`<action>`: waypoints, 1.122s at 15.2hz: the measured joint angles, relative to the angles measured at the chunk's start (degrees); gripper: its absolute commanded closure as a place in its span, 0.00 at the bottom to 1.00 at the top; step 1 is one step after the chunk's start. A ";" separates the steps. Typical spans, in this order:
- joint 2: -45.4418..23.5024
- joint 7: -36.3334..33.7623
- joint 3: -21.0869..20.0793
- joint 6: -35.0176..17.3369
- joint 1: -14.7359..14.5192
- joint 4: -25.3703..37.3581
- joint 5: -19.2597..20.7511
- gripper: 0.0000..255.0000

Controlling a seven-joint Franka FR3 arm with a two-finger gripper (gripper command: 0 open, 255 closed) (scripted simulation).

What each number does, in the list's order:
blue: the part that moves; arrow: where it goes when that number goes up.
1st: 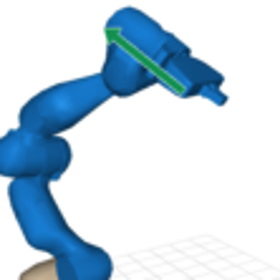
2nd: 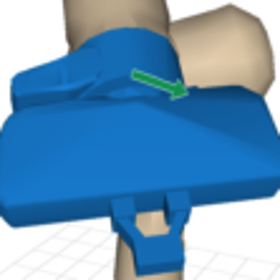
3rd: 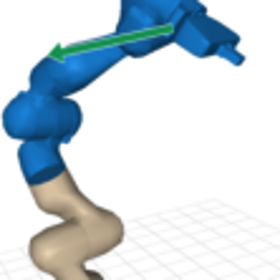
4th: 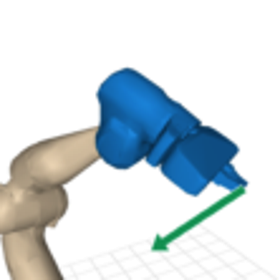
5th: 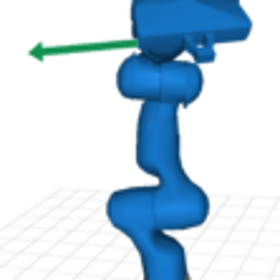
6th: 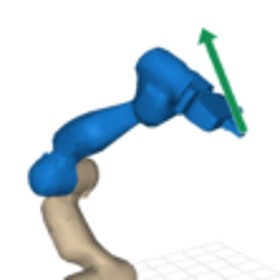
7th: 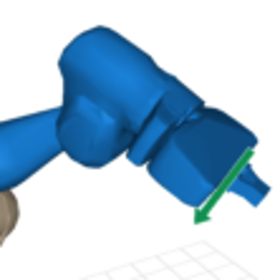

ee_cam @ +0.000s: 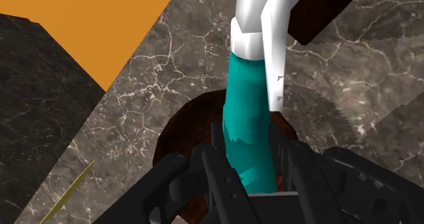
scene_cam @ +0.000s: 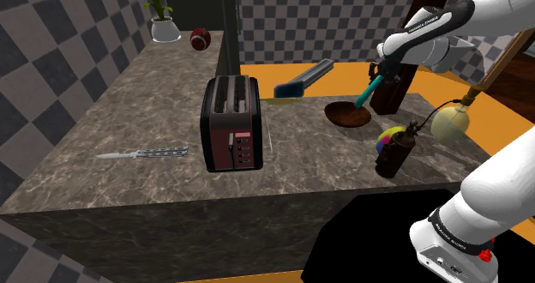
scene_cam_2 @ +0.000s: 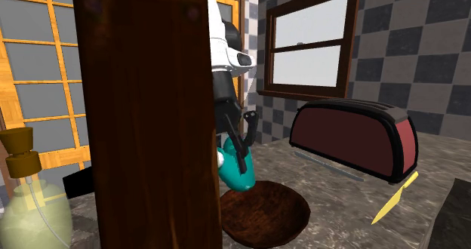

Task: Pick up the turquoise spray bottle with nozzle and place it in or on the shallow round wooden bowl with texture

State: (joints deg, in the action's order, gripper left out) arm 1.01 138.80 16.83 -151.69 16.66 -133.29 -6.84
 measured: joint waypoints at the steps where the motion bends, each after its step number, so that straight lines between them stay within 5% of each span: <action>1: 0.48 -0.38 0.00 0.86 0.02 0.42 0.45 1.00; 8: 2.86 -7.42 -2.48 3.41 -1.49 0.94 4.43 1.00; 12: 2.68 -14.86 -5.59 2.62 -3.56 0.38 7.34 1.00; 17: 1.09 -15.89 -6.07 -0.47 -3.94 -1.14 7.38 1.00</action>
State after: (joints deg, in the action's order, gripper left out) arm 2.10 122.92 10.76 -152.17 12.72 -134.43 0.54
